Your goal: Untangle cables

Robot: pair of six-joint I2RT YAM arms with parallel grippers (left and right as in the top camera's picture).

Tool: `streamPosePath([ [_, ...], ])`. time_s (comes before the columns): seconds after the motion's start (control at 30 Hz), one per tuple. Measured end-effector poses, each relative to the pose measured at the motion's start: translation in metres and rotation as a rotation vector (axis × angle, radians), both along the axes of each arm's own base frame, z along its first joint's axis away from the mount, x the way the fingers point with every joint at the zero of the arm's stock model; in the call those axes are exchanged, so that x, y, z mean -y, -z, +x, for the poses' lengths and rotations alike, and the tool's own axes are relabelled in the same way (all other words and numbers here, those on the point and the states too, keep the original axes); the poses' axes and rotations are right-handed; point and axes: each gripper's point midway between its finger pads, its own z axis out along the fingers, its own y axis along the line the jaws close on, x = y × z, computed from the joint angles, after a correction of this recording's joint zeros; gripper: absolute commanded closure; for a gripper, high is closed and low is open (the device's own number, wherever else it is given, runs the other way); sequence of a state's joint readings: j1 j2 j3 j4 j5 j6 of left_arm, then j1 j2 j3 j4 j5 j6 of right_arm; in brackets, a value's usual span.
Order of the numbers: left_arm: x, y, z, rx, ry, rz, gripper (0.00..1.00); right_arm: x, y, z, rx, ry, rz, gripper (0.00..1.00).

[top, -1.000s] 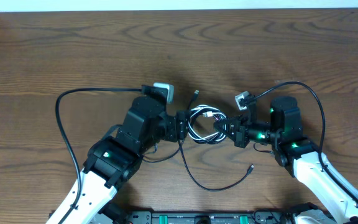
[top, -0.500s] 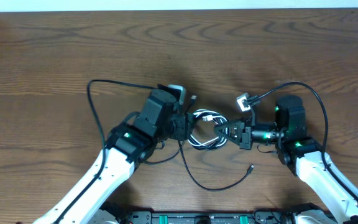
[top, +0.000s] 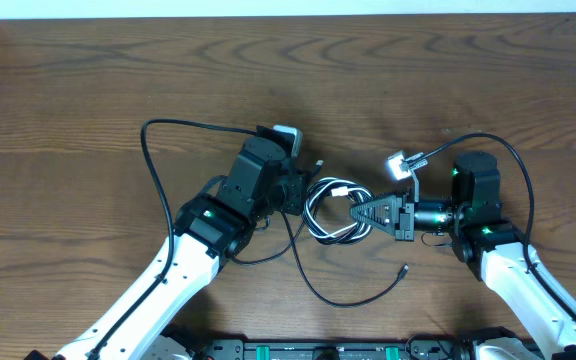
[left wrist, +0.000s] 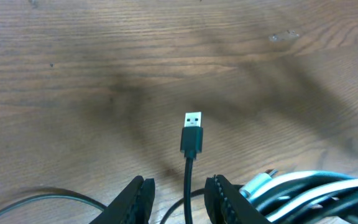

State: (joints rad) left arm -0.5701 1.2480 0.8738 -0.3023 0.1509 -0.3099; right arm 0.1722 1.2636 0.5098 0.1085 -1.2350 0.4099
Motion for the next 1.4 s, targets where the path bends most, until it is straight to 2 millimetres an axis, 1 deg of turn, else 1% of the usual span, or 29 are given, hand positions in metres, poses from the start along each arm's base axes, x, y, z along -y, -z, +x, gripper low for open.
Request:
streamPosePath([
  [0.03, 0.0, 0.0, 0.0, 0.001, 0.0, 0.0, 0.67, 0.0, 0.0, -0.001, -0.001, -0.003, 0.002, 0.99],
  [0.07, 0.0, 0.0, 0.0, 0.001, 0.0, 0.0, 0.61, 0.0, -0.001, -0.001, -0.001, -0.005, 0.003, 0.99],
  [0.13, 0.0, 0.0, 0.0, -0.003, -0.003, -0.002, 0.58, 0.0, -0.001, -0.001, -0.003, -0.008, 0.006, 0.99],
  [0.23, -0.001, 0.002, -0.001, -0.016, -0.011, -0.004, 0.49, -0.001, -0.002, -0.002, -0.018, -0.011, 0.014, 0.99],
  [0.27, -0.001, 0.003, -0.001, -0.024, -0.018, -0.007, 0.45, -0.001, -0.003, -0.003, -0.019, -0.016, 0.019, 0.99],
  [0.33, -0.001, 0.008, -0.002, -0.043, -0.028, -0.006, 0.31, -0.002, -0.007, -0.004, -0.009, -0.03, 0.033, 0.99],
  [0.4, -0.001, 0.011, -0.001, -0.057, -0.034, -0.008, 0.19, -0.002, -0.011, -0.006, 0.004, -0.045, 0.048, 0.99],
  [0.43, 0.0, 0.013, 0.0, -0.064, -0.034, -0.012, 0.16, -0.003, -0.013, -0.007, 0.009, -0.055, 0.055, 0.99],
  [0.57, 0.008, 0.021, 0.002, -0.091, -0.019, -0.034, 0.16, -0.003, -0.017, -0.01, 0.011, -0.079, 0.074, 0.99],
  [0.7, 0.012, 0.033, -0.001, -0.135, 0.001, -0.034, 0.15, -0.003, -0.018, -0.012, 0.005, -0.089, 0.081, 0.99],
  [0.87, 0.019, 0.053, -0.005, -0.211, 0.024, -0.033, 0.15, -0.004, -0.02, -0.013, 0.01, -0.098, 0.089, 0.99],
  [1.03, 0.027, 0.069, -0.013, -0.279, 0.069, -0.045, 0.15, -0.005, -0.038, -0.019, 0.156, -0.177, 0.144, 0.99],
  [1.13, 0.028, 0.073, -0.018, -0.289, 0.107, -0.03, 0.19, -0.005, -0.046, -0.023, 0.257, -0.222, 0.168, 0.99],
  [1.2, 0.025, 0.077, -0.021, -0.295, 0.13, -0.006, 0.19, -0.005, -0.049, -0.025, 0.311, -0.24, 0.177, 0.99],
  [1.27, 0.017, 0.081, -0.025, -0.31, 0.135, 0.024, 0.19, -0.005, -0.051, -0.026, 0.337, -0.25, 0.182, 0.99],
  [1.33, 0.004, 0.084, -0.024, -0.324, 0.109, 0.058, 0.18, -0.005, -0.051, -0.027, 0.358, -0.257, 0.185, 0.99],
  [1.4, -0.014, 0.083, -0.019, -0.327, 0.06, 0.072, 0.18, -0.005, -0.051, -0.029, 0.381, -0.269, 0.189, 0.99],
])
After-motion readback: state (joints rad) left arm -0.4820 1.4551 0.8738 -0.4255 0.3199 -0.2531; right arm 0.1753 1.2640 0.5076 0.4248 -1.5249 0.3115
